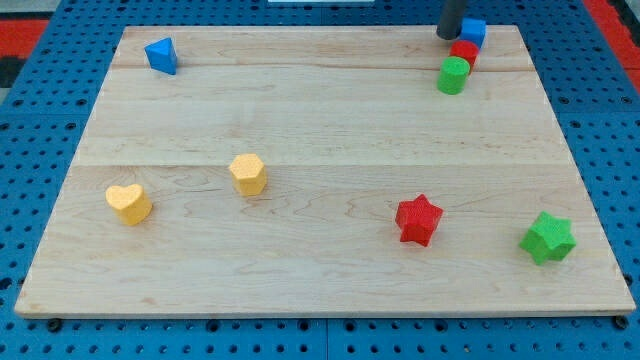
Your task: Move green circle slightly towards right side
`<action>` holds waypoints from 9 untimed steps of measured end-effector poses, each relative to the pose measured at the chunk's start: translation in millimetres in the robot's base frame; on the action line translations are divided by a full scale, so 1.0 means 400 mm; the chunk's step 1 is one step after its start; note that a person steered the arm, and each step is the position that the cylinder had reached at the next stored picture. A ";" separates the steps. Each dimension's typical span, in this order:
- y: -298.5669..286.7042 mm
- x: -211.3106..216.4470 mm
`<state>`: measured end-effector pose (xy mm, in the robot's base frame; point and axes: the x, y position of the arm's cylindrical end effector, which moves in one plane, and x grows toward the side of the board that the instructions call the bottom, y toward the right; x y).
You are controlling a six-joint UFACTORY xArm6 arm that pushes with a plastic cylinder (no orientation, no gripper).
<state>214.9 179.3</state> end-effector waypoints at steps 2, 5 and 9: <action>-0.014 0.033; -0.115 0.135; -0.146 0.237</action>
<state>309.7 120.8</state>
